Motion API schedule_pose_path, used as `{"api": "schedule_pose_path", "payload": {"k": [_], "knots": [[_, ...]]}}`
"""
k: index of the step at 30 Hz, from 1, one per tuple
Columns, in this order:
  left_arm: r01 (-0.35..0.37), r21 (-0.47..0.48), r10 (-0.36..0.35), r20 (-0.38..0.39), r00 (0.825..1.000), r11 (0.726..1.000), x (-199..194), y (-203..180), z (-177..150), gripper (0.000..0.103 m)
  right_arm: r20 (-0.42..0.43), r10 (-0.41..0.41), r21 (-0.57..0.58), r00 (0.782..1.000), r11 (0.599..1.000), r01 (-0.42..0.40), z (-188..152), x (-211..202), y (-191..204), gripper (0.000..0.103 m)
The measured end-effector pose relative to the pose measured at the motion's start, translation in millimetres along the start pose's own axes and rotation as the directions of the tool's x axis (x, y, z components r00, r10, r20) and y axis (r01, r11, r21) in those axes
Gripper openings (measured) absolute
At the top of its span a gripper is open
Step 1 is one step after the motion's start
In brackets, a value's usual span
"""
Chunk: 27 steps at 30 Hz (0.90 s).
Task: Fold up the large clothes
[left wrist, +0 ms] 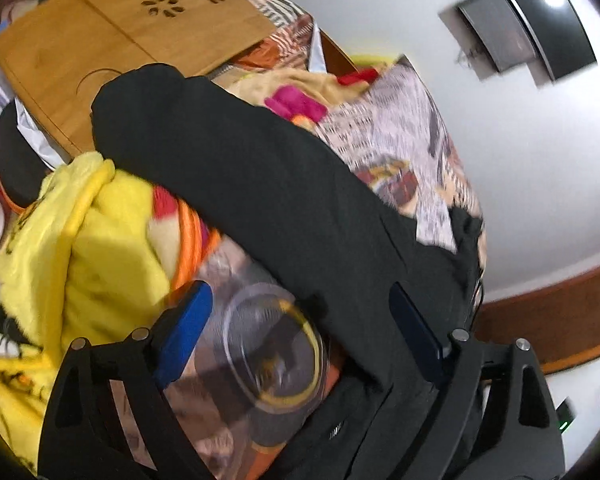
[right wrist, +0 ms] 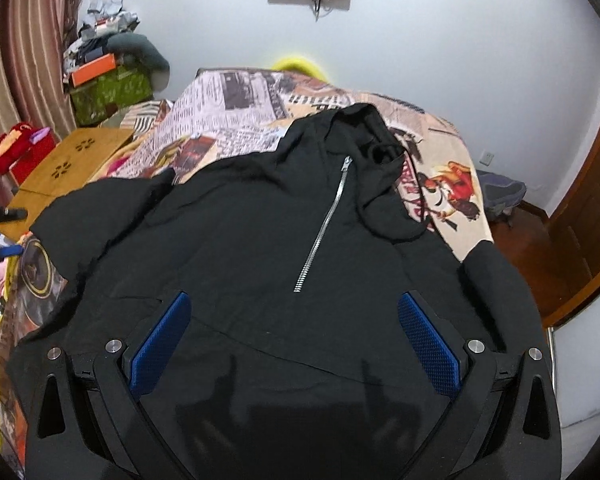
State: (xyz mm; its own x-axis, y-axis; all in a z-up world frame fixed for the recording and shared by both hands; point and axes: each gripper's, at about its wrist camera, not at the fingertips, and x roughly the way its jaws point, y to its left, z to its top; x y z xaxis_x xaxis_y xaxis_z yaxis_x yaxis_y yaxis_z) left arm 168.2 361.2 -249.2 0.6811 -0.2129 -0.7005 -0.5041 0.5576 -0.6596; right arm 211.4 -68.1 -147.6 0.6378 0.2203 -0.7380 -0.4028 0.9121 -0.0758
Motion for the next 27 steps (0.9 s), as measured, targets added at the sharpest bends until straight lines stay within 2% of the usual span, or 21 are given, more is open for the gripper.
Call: {"api": "schedule_pose_path", "payload": {"k": [1,3,5,7,9,11,13,15,17,21,24,27], "knots": [[0.024,-0.010,-0.024,0.009,1.000,1.000,1,3,6,0.090,-0.003,0.001,-0.003,1.000,1.000,-0.001,1,3,0,0.103],[0.014,-0.027,-0.013,0.037,0.999,1.000,3,8,18,0.089,-0.010,0.000,-0.009,1.000,1.000,0.000,3,7,0,0.103],[-0.007,-0.046,0.009,0.043,0.999,0.999,10,14,30,0.080,-0.017,-0.002,-0.010,1.000,1.000,0.001,3,9,1,0.103],[0.004,-0.084,-0.002,0.020,1.000,0.996,21,23,40,0.073,-0.020,-0.002,-0.009,1.000,1.000,0.002,2,10,0,0.103],[-0.008,-0.116,0.009,0.003,1.000,0.993,33,33,48,0.064,-0.020,-0.005,-0.008,1.000,1.000,0.005,4,11,0,0.103],[-0.065,-0.126,0.065,0.000,0.998,0.990,42,36,55,0.040,-0.017,-0.008,-0.003,1.000,1.000,0.008,5,10,-1,0.103],[-0.100,-0.121,0.102,0.009,0.995,0.988,45,35,58,0.034,-0.015,-0.011,0.001,1.000,1.000,0.011,6,8,-3,0.103],[-0.163,-0.079,0.166,0.034,0.986,0.983,47,27,61,0.027,-0.014,-0.013,0.006,1.000,1.000,0.013,6,7,-6,0.103],[-0.259,-0.014,0.259,0.063,0.964,0.966,47,14,61,0.012,-0.010,-0.016,0.008,1.000,1.000,0.016,7,5,-7,0.103],[-0.379,0.125,0.362,0.140,0.922,0.917,43,-21,60,0.005,0.007,-0.025,0.005,1.000,1.000,0.025,7,-1,-11,0.103],[-0.407,0.205,0.366,0.211,0.907,0.890,31,-54,57,0.004,0.022,-0.036,-0.001,0.999,0.999,0.036,8,-5,-13,0.103],[-0.371,0.277,0.302,0.262,0.917,0.886,17,-94,53,0.004,0.035,-0.044,-0.003,0.998,0.999,0.044,8,-8,-17,0.103]]}}
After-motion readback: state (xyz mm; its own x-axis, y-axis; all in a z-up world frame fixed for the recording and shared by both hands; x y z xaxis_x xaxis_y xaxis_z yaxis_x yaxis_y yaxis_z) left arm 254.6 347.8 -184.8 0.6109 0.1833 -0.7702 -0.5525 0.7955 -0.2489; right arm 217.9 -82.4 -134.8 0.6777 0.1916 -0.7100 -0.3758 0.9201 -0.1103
